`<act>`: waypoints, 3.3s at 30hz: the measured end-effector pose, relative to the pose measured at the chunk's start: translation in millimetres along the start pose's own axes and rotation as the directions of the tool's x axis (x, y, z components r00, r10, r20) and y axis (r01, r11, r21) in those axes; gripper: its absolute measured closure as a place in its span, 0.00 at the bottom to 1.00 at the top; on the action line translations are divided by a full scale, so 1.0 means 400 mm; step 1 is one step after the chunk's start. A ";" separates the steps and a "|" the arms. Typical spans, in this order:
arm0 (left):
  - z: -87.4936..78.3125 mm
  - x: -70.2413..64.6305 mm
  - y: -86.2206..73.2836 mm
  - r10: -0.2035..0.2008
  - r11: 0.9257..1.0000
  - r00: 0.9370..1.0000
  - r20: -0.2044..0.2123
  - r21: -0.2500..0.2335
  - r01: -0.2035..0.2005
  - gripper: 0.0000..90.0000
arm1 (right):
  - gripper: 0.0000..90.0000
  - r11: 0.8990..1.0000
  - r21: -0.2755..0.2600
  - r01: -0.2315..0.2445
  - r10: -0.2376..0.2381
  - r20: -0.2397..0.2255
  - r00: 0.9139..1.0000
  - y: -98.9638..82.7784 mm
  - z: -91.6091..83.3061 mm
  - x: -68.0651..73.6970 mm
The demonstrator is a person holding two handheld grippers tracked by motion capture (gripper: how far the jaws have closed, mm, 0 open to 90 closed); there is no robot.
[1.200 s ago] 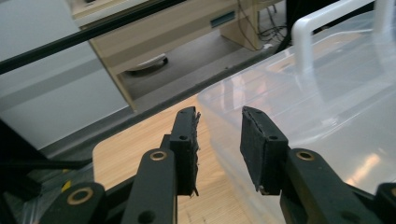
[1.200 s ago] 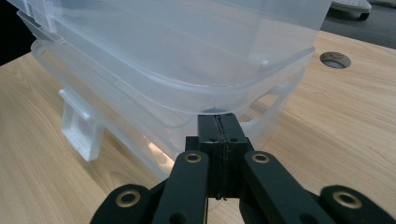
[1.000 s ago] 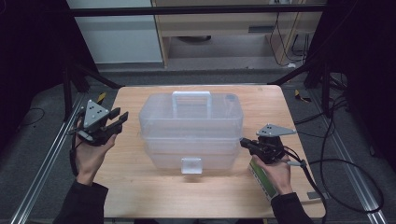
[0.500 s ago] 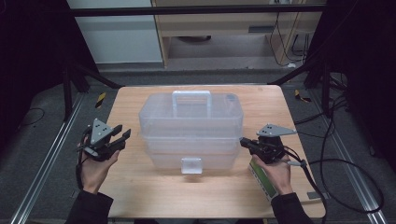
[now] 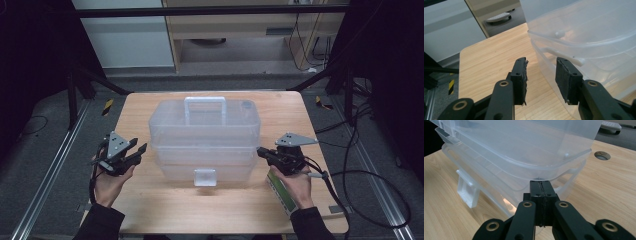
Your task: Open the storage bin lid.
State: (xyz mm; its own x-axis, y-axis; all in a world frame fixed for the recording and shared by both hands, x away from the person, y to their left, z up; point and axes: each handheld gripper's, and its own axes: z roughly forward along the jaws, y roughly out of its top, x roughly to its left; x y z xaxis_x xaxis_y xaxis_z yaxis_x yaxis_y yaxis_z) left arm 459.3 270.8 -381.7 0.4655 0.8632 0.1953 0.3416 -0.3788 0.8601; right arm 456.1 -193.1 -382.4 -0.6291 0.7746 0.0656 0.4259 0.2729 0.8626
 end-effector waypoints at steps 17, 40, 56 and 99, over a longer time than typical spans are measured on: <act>0.030 -0.039 0.003 0.045 0.999 0.999 0.029 -0.004 -0.045 0.68 | 1.00 1.000 -0.002 0.005 -0.005 0.001 1.000 0.006 -0.001 -0.002; 0.043 -0.052 0.021 0.071 0.996 0.997 0.021 -0.050 -0.070 0.72 | 1.00 1.000 -0.020 -0.005 0.005 -0.002 1.000 0.011 -0.004 -0.005; 0.043 -0.044 0.030 0.051 0.994 0.999 0.010 -0.102 -0.050 0.72 | 0.96 0.999 -0.038 -0.001 0.001 0.007 1.000 0.020 -0.003 -0.001; 0.037 -0.042 0.048 0.036 0.995 0.999 -0.007 -0.096 -0.036 0.75 | 0.85 0.984 0.172 -0.048 0.025 0.131 0.991 -0.022 0.084 0.007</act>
State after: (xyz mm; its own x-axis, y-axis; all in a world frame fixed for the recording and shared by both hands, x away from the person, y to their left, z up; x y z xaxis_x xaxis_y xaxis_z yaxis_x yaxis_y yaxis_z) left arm 470.2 244.0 -375.5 0.4716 0.8515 0.2293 0.2447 -0.3762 0.8937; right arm 472.7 -174.1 -406.8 -0.5274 0.8493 0.0211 0.5613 0.3297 0.7591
